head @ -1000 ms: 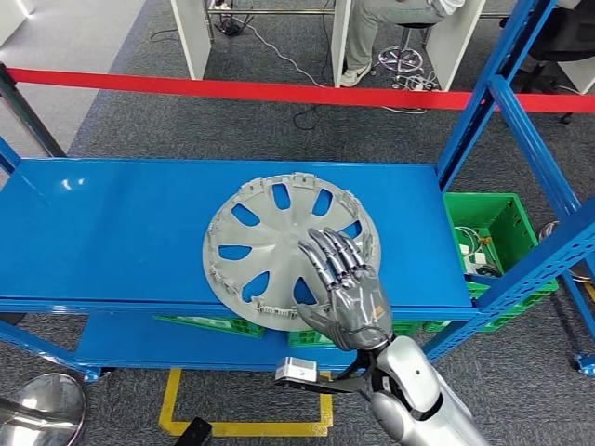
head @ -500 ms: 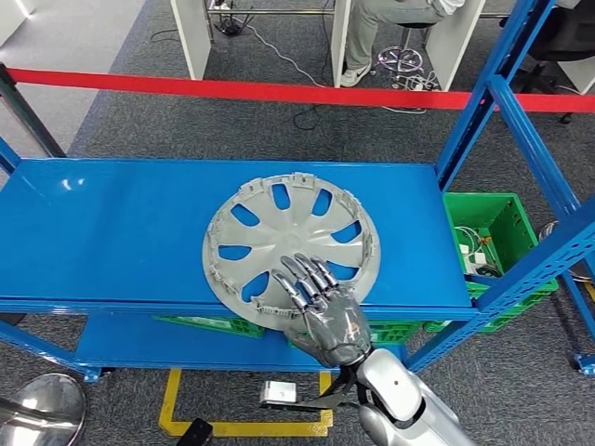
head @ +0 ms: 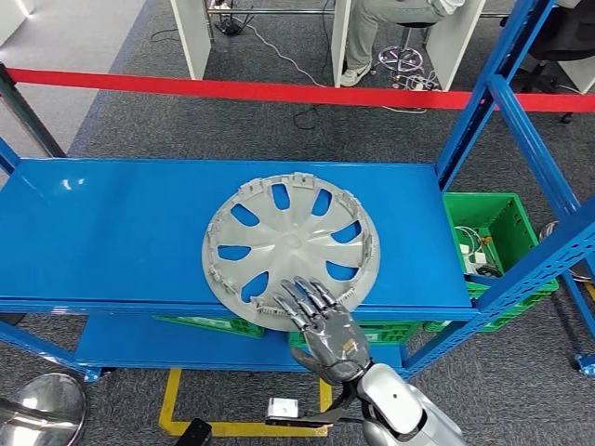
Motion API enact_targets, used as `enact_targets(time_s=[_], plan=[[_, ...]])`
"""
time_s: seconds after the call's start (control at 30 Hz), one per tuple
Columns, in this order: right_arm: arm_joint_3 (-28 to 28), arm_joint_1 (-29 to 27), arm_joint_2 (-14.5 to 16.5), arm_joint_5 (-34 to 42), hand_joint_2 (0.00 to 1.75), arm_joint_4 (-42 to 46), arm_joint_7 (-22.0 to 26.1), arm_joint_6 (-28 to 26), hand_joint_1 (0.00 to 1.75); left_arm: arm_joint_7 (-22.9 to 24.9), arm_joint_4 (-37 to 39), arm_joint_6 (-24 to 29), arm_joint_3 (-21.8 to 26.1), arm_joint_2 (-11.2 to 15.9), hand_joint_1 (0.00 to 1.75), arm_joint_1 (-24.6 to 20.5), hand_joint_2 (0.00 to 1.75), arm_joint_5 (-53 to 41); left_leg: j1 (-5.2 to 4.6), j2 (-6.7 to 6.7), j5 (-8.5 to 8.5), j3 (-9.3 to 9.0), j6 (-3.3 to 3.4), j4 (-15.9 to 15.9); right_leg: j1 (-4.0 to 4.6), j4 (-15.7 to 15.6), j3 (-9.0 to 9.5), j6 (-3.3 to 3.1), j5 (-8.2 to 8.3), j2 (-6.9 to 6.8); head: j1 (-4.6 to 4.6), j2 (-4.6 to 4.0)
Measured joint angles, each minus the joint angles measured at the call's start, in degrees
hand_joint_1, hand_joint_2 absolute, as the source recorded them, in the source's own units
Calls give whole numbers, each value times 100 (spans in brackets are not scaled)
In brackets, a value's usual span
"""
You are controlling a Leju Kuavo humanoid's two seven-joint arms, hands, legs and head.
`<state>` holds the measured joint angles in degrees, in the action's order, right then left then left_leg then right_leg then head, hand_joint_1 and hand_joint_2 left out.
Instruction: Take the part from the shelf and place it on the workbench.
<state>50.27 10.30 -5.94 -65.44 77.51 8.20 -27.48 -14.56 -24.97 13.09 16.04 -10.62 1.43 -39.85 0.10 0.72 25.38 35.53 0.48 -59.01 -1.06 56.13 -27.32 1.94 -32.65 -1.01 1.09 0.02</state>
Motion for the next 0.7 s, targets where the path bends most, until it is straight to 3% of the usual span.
enact_targets(time_s=[0.7], plan=[[116,194,113,-160,175,-738,-144,-317,0,-15,28,21,-33,-1,0,-8,0,74,0,0,0,0,0,0,0,1,18,0,0,0,1,0]])
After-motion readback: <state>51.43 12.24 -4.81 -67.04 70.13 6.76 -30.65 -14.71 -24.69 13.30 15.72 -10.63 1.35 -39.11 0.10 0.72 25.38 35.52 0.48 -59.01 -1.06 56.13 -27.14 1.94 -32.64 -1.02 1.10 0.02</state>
